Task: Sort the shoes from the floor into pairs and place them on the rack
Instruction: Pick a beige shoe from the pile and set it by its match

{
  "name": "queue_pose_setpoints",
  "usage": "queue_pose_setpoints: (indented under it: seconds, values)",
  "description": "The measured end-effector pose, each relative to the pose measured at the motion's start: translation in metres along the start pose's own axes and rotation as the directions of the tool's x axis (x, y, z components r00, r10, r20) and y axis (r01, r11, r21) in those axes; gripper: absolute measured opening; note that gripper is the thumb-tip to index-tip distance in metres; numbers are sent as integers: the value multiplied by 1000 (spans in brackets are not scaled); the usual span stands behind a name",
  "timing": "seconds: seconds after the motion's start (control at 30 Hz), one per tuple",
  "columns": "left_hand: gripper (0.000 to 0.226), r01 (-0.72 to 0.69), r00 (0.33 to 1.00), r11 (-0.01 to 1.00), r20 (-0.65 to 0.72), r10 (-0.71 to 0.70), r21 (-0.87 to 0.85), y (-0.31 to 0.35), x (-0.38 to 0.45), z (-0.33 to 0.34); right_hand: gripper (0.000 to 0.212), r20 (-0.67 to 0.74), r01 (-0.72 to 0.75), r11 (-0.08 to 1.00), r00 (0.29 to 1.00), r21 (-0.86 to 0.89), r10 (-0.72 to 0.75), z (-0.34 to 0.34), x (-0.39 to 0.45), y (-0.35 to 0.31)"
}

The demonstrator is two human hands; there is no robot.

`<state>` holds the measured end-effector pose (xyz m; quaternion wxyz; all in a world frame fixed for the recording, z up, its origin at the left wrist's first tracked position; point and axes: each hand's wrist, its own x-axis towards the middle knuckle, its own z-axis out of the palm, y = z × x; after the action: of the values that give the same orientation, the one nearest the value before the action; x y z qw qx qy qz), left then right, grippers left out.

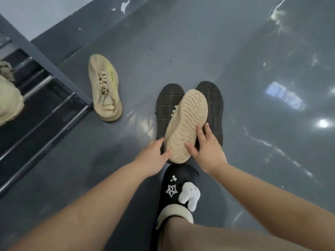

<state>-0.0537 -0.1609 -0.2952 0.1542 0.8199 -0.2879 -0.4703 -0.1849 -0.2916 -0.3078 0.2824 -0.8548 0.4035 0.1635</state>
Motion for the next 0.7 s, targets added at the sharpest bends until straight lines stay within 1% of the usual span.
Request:
queue_pose_setpoints:
  seconds: [0.1,0.13,0.2,0.27,0.37,0.43,0.47,0.5,0.57,0.6,0.63,0.7]
  values:
    - [51,10,995,998,-102,-17,-66,-3,2,7,71,-113,-43,999,993,5,43,9,-5,-3]
    - [47,6,993,995,-119,-19,-100,-4,2,8,70,-114,-45,998,992,33,49,10,-6,-5]
    - [41,1,990,978,-141,-32,-209,-4,4,12,72,-73,-58,981,995,186,73,9,-6,-9]
    - [35,-19,987,934,-154,-39,-355,-3,5,15,76,-39,-79,936,994,344,99,9,-7,-14]
    - [30,-74,978,834,-203,-46,-546,1,2,14,88,-44,-71,891,994,449,102,10,-7,-23]
    - [26,-134,969,777,-246,-28,-615,4,-3,8,94,-40,-69,834,993,547,108,9,-6,-31]
    - [25,-158,964,760,-265,-20,-631,5,-6,4,87,-39,-63,795,993,603,108,6,-7,-36]
    - [24,-182,957,753,-291,-13,-632,4,-9,0,77,-46,-43,745,994,666,98,5,-7,-41]
    - [24,-216,939,763,-344,-8,-610,0,-17,-6,56,-47,-9,641,996,767,70,0,-8,-54]
    - [24,-235,930,767,-368,-2,-597,-3,-21,-8,52,-33,-4,603,998,797,50,-2,-9,-61]
    - [26,-266,919,766,-395,17,-585,-8,-27,-9,54,-18,-2,578,999,816,29,-1,-8,-67]
    - [30,-317,896,789,-440,67,-526,-16,-40,-12,70,21,-24,552,1000,834,13,2,-10,-82]
